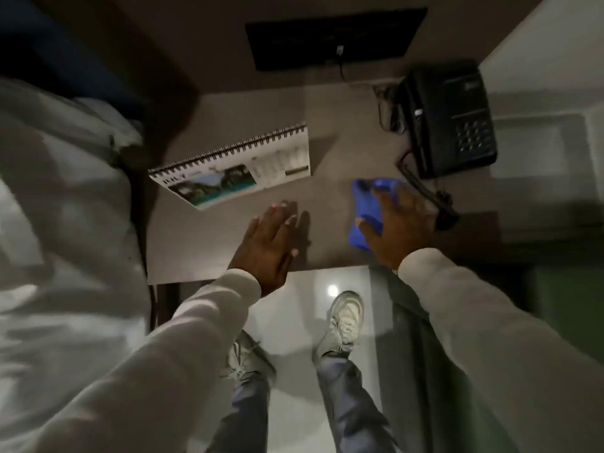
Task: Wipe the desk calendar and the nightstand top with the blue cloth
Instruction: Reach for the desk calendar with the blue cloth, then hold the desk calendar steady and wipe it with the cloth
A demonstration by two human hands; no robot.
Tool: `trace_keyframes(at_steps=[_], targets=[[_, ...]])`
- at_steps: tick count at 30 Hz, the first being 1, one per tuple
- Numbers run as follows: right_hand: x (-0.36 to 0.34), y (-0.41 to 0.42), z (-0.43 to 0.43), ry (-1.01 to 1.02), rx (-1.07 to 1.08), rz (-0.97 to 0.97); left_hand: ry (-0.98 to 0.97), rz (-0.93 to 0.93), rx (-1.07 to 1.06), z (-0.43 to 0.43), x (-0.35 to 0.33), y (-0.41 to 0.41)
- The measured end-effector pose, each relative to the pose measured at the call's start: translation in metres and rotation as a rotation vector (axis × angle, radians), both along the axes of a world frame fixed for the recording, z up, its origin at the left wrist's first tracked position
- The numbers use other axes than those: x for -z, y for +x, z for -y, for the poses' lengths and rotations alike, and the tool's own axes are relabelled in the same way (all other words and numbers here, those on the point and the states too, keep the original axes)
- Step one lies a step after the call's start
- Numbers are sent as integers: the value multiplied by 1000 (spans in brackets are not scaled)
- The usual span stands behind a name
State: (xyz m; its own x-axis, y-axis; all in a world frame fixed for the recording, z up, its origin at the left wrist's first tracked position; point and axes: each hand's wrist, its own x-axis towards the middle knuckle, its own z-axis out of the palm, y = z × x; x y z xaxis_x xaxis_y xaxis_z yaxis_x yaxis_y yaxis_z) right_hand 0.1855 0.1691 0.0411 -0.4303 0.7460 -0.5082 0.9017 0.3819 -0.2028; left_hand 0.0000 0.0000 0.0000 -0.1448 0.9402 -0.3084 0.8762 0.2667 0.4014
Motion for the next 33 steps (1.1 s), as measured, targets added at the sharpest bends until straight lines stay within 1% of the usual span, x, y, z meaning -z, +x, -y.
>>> trace_keyframes(at_steps=[2, 4, 7, 9, 12, 15, 18, 21, 26, 29, 33], targets=[[15, -2, 4, 85, 32, 11, 42, -82, -6, 4, 20, 2], [28, -2, 10, 143, 74, -12, 24, -151, 2, 12, 41, 5], [45, -3, 14, 168, 94, -9, 5, -205, -8, 18, 58, 6], [50, -6, 10, 181, 115, -23, 1, -196, -3, 18, 55, 3], [50, -13, 6, 207, 128, -47, 4, -132, -5, 23, 34, -6], [38, -16, -3, 152, 172, -86, 8, -96, 25, 34, -3, -26], [23, -17, 3, 75, 205, -261, 67, -102, 64, 47, -42, -52], [10, -30, 40, 147, 280, -452, 179, -121, 108, 56, -77, -81], [4, -77, 106, 92, 338, -710, 297, -211, 187, 44, -102, -138], [10, -112, 138, 123, 418, -810, 301, -235, 220, 18, -106, -170], [26, -158, 161, 222, 488, -940, 239, -288, 422, -16, -95, -189]])
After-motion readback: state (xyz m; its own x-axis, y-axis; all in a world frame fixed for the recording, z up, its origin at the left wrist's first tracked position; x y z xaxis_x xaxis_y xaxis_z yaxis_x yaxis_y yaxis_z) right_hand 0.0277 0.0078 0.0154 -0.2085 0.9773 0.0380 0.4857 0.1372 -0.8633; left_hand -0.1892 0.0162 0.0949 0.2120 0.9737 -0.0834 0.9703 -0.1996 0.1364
